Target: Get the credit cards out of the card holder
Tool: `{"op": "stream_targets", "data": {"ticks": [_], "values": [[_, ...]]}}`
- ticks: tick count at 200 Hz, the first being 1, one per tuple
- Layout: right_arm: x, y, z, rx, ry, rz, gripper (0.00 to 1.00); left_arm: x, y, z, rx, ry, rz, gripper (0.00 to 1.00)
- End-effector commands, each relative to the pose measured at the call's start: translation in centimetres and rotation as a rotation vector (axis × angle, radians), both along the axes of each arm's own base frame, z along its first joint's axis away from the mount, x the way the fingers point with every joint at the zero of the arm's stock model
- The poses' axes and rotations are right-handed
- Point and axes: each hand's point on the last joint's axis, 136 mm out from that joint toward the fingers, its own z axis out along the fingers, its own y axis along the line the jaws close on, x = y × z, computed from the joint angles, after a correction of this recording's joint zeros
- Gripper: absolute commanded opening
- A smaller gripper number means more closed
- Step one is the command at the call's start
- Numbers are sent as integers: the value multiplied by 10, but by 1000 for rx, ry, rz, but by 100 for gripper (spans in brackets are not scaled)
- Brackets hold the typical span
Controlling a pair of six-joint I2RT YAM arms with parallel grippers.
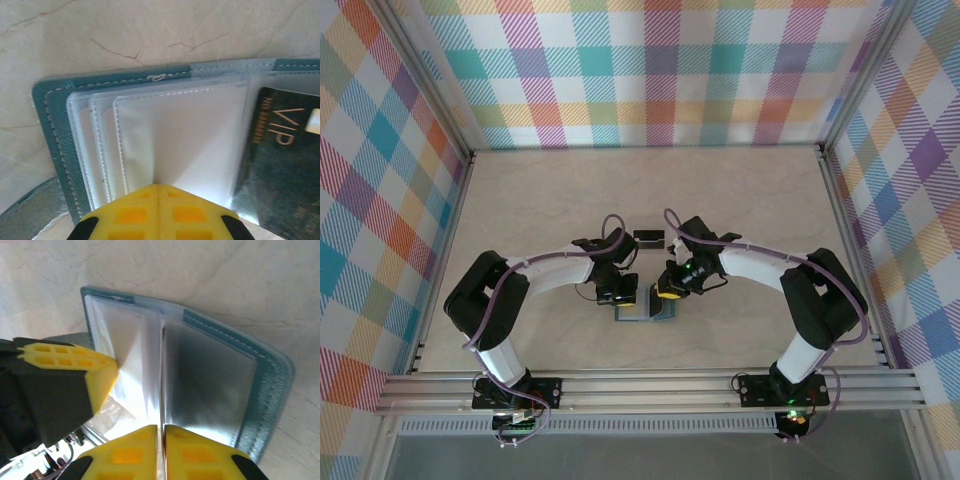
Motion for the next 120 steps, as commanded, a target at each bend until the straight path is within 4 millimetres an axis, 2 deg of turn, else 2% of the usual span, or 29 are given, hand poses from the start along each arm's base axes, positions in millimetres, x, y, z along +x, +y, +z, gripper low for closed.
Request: {"op": "stream_targets", "data": {"ticks": [1,44,92,120], "values": [[-3,2,-3,21,28,-14,12,-10,6,-15,28,49,11,3],[-2,-6,-4,-30,8,-21,4,-8,5,-10,22,42,9,3],[0,-13,-2,-77,-16,-13,0,0,2,11,5,-9,8,4],[1,-19,9,-96,-57,-4,0,6,0,24,-5,-40,8,5]]}}
